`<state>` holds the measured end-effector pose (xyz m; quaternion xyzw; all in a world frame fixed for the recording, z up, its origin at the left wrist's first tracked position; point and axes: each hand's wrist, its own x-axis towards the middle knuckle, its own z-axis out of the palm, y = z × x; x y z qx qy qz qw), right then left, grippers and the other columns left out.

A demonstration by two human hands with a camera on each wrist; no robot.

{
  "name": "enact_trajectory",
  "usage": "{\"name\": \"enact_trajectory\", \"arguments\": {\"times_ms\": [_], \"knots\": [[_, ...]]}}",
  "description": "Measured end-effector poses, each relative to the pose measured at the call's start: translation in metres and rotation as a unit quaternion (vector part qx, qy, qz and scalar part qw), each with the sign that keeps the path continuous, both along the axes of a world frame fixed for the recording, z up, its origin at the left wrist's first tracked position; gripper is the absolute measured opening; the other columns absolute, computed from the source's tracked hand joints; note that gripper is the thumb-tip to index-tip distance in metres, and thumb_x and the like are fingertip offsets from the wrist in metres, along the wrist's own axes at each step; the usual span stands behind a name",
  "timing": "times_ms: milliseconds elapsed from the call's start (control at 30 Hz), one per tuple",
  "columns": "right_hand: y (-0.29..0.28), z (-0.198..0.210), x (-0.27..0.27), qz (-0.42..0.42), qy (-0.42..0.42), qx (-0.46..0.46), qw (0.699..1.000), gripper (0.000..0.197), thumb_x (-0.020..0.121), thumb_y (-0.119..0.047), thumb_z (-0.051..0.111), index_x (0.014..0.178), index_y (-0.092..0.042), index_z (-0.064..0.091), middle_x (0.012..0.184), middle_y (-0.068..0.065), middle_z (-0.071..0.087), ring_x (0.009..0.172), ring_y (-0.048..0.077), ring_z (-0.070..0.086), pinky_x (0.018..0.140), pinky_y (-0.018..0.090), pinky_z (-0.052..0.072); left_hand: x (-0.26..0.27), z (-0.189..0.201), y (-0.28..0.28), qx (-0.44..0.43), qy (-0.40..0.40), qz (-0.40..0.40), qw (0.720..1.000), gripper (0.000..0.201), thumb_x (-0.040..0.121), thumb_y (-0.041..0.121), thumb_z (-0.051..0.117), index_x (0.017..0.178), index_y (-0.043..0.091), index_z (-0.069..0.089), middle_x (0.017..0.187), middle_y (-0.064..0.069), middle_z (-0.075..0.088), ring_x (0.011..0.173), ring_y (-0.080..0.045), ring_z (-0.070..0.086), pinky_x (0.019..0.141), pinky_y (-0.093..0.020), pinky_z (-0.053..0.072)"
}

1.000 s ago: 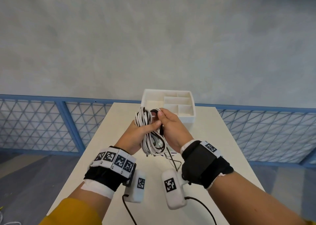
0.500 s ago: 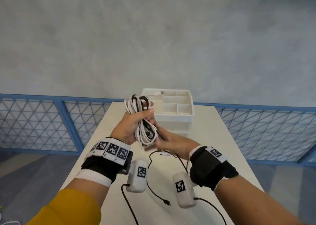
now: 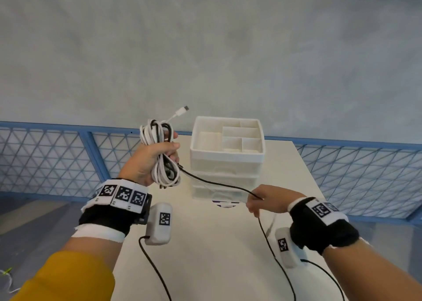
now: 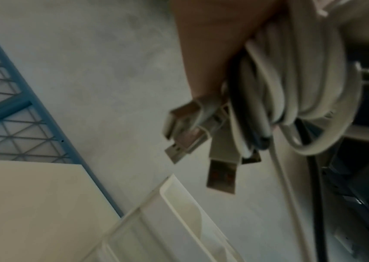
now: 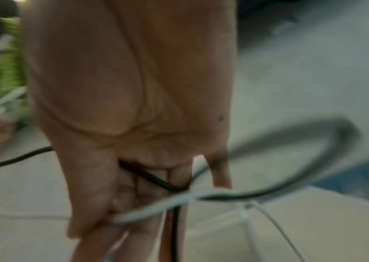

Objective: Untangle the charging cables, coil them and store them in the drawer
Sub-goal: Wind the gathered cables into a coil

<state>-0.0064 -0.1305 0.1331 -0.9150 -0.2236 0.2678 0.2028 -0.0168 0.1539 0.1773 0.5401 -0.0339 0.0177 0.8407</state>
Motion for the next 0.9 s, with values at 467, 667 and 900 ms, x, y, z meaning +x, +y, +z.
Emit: {"name": "enact_trajectory", "arguments": {"times_ms": [467,667,900], "knots": [[0.032,-0.021,0.001,-0.027,0.094,0.263,0.960,0.026,0.093,-0.025,0.050,0.068,-0.022,0.057,0.064,-0.006,0.061,0.062,0.003,0.056,0.081,0.015,0.044,0.005,0.002,-0.002,-0.035,0.027,-0.002,0.999,0.016,0.070,0.003,0.056,0.076,0.017,0.051,0.039,0.007,0.040,0.036,-0.008,0.043,0.046,-0.020,0.037],[0.025,0.004,0.008,-0.159,0.084,0.363,0.914,0.023,0.093,-0.020,0.047,0.073,-0.012,0.051,0.053,-0.003,0.029,0.045,0.009,0.030,0.050,0.020,0.042,-0.007,-0.006,-0.001,0.141,0.095,-0.048,0.984,0.018,0.068,0.004,0.069,0.082,0.012,0.061,0.044,0.003,0.053,0.041,-0.011,0.050,0.046,-0.023,0.043],[0.079,0.052,-0.005,-0.011,-0.215,0.235,0.948,0.016,0.089,-0.015,0.054,0.079,-0.011,0.066,0.072,0.001,0.061,0.069,0.012,0.054,0.065,0.017,0.041,-0.018,-0.024,-0.056,0.192,0.064,-0.048,0.978,0.020,0.073,-0.005,0.067,0.082,0.013,0.067,0.055,0.007,0.066,0.050,-0.005,0.059,0.050,-0.018,0.047]]}}
